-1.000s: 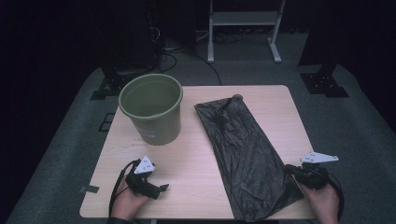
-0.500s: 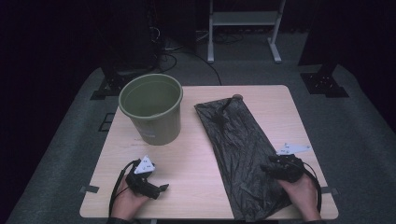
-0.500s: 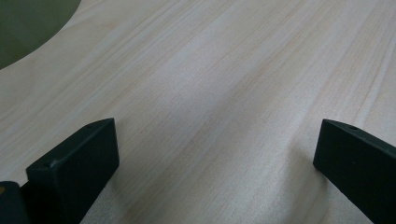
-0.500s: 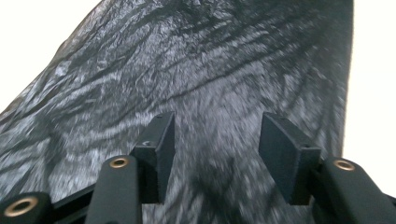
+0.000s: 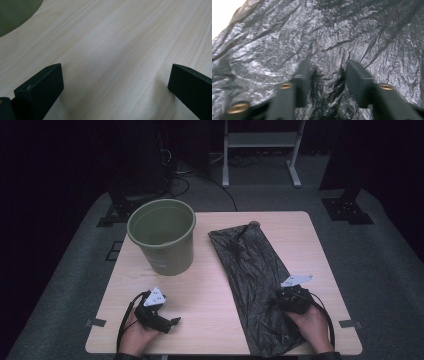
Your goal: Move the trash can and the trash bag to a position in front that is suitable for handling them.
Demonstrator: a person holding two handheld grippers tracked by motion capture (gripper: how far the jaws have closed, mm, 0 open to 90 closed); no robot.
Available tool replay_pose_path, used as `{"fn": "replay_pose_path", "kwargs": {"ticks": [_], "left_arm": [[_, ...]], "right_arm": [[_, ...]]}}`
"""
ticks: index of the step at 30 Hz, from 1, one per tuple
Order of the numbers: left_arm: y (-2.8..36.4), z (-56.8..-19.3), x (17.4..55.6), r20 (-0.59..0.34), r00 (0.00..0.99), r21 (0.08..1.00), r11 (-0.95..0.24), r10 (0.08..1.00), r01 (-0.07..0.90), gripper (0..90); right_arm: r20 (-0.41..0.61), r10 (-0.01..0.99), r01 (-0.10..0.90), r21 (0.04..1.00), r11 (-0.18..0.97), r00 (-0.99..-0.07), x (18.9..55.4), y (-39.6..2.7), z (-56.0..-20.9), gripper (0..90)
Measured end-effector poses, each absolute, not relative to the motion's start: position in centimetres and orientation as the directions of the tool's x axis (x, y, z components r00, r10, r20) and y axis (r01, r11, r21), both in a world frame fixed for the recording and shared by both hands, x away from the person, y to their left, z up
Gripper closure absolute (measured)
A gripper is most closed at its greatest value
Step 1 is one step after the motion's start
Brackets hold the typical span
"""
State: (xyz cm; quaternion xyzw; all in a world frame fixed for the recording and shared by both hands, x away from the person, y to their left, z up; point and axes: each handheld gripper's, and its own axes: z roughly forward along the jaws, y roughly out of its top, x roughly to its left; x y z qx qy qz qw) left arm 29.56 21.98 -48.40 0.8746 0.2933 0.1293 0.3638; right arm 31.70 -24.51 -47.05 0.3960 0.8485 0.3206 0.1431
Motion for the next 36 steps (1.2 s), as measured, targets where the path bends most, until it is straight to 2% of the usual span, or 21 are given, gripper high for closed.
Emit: {"fn": "replay_pose_path", "kwargs": {"ticks": [1,3,6,12,23,25,27,28,29,33,34,35,36], "left_arm": [[22.0,-48.4,29.6,0.013,0.795,0.712,-0.563,0.607,0.419,0.0],[22.0,-48.4,29.6,0.013,0.795,0.712,-0.563,0.607,0.419,0.0],[22.0,-48.4,29.6,0.013,0.795,0.712,-0.563,0.607,0.419,0.0],[22.0,-48.4,29.6,0.013,0.795,0.712,-0.563,0.607,0.419,0.0],[22.0,-48.4,29.6,0.012,0.794,0.712,-0.562,0.607,0.420,0.0],[22.0,-48.4,29.6,0.013,0.795,0.712,-0.563,0.607,0.419,0.0],[22.0,-48.4,29.6,0.013,0.795,0.712,-0.563,0.607,0.419,0.0],[22.0,-48.4,29.6,0.013,0.795,0.712,-0.564,0.607,0.419,0.0],[22.0,-48.4,29.6,0.012,0.794,0.712,-0.563,0.607,0.419,0.0],[22.0,-48.4,29.6,0.013,0.795,0.712,-0.563,0.607,0.419,0.0],[22.0,-48.4,29.6,0.013,0.795,0.712,-0.563,0.607,0.419,0.0],[22.0,-48.4,29.6,0.012,0.795,0.712,-0.563,0.607,0.419,0.0],[22.0,-48.4,29.6,0.013,0.795,0.712,-0.564,0.607,0.419,0.0]], "right_arm": [[0.013,0.755,0.574,0.658,0.487,-0.656,31.5,-24.4,-47.0,76.4],[0.024,0.745,0.570,0.660,0.489,-0.667,31.5,-24.5,-47.0,88.0],[0.039,0.739,0.569,0.666,0.483,-0.673,31.5,-24.6,-47.1,90.0],[-0.005,0.755,0.561,0.666,0.492,-0.656,31.0,-25.3,-47.1,90.0],[-0.025,0.789,0.585,0.656,0.476,-0.614,28.3,-29.9,-47.0,90.0],[-0.016,0.790,0.582,0.667,0.464,-0.612,27.5,-31.1,-47.0,83.6],[0.008,0.786,0.574,0.688,0.444,-0.618,27.4,-31.4,-46.7,70.8],[0.008,0.786,0.574,0.688,0.444,-0.618,27.4,-31.4,-46.7,70.8],[0.033,0.791,0.566,0.717,0.407,-0.611,27.7,-31.2,-46.2,55.4],[0.026,0.794,0.543,0.743,0.391,-0.608,28.8,-30.1,-46.0,32.6],[0.026,0.794,0.543,0.743,0.391,-0.608,28.8,-30.1,-46.0,32.6],[-0.008,0.808,0.532,0.749,0.395,-0.589,29.2,-29.7,-46.1,25.9],[-0.011,0.810,0.531,0.750,0.395,-0.586,29.9,-29.2,-46.3,25.9]]}}
